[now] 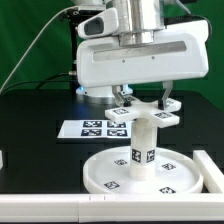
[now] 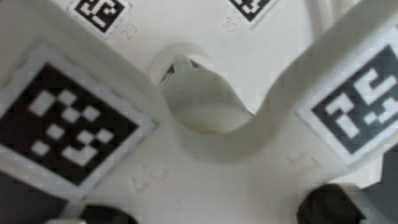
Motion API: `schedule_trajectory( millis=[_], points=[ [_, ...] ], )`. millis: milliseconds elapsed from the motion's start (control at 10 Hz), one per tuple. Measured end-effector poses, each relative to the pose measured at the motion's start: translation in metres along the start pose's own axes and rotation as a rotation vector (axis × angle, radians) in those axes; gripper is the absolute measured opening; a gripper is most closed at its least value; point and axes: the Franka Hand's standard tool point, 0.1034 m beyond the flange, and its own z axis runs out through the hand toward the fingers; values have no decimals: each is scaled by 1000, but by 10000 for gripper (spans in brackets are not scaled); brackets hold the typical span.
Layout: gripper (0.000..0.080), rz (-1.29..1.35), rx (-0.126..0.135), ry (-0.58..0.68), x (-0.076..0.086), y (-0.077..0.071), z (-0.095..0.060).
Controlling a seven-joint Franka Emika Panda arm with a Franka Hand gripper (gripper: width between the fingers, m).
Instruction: Assemble round table
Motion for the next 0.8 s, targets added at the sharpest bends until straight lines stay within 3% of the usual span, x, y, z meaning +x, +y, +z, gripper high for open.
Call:
schedule_trajectory(
  millis=[800],
  points=[
    [445,80,5,31,2,-1,4]
  ],
)
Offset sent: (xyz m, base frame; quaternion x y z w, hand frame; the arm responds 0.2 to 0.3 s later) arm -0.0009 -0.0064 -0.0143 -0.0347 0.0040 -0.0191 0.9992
